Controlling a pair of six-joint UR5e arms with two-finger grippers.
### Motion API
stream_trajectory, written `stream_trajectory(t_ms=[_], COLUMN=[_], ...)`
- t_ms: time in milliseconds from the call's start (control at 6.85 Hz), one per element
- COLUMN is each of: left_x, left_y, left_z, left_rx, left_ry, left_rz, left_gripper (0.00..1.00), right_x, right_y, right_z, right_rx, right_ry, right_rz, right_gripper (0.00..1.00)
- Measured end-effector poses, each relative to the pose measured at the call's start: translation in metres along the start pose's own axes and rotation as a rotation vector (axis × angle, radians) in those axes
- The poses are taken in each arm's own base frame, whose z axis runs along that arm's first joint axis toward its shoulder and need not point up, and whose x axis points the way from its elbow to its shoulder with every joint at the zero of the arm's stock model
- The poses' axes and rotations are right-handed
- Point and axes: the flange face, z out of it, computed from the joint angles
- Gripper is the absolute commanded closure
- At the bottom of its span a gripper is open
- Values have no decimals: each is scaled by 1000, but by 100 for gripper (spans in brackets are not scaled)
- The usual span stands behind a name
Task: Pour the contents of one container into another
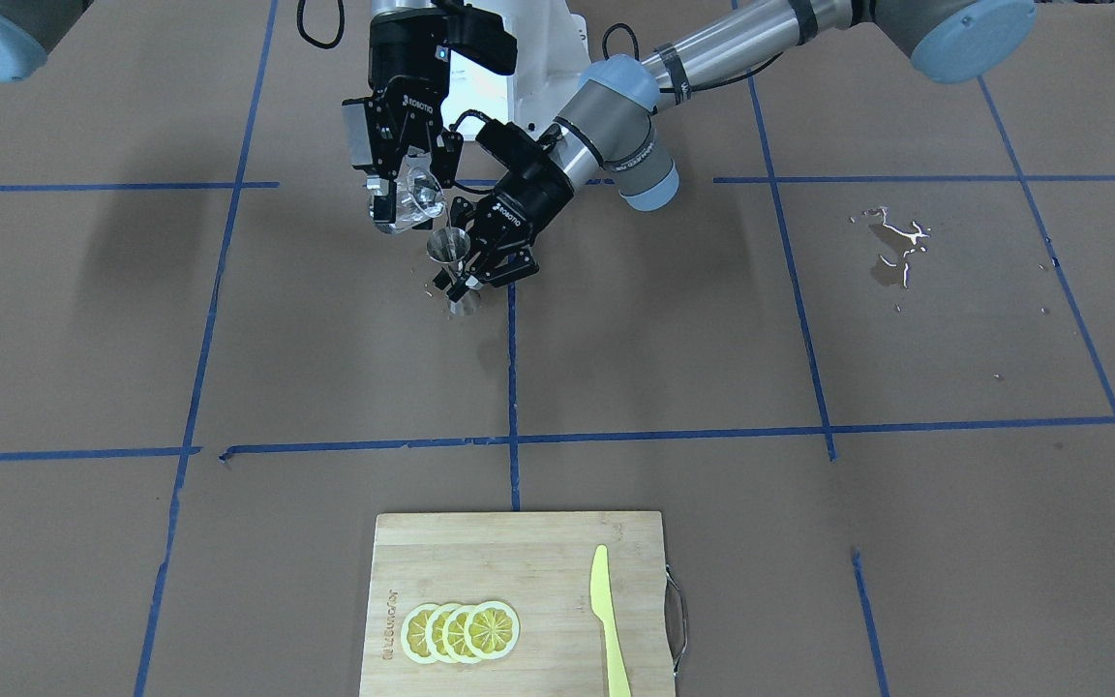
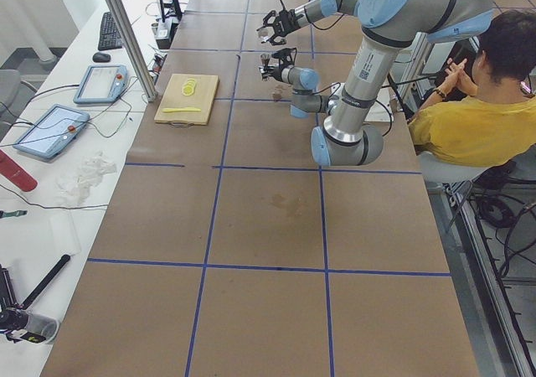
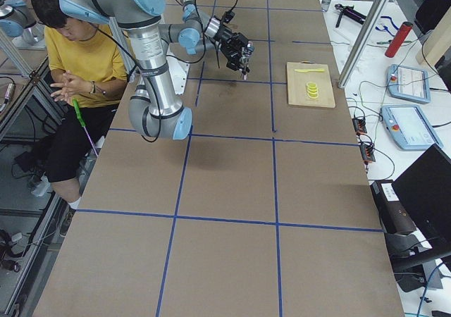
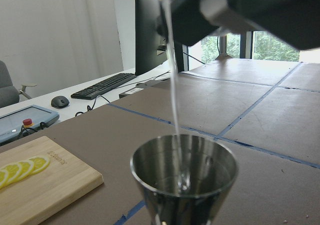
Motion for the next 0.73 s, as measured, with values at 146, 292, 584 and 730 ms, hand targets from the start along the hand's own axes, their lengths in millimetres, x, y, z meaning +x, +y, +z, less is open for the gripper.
stream_trajectory(t_ms=[146, 292, 584, 730], left_x=[0, 0, 0, 0], left_y=[0, 0, 1, 1], left_z=[0, 0, 0, 0], left_rx=[0, 0, -1, -1], left_ry=[0, 1, 0, 0], left_rz=[0, 0, 0, 0], left_gripper=[100, 100, 100, 100], right_x=[1, 1, 1, 2], right_y=[0, -1, -2, -3], right_z=[0, 0, 1, 1], right_rx=[1, 2, 0, 0], right_ry=[6, 11, 19, 24], right_rz=[-12, -24, -51, -63], right_gripper=[100, 100, 100, 100])
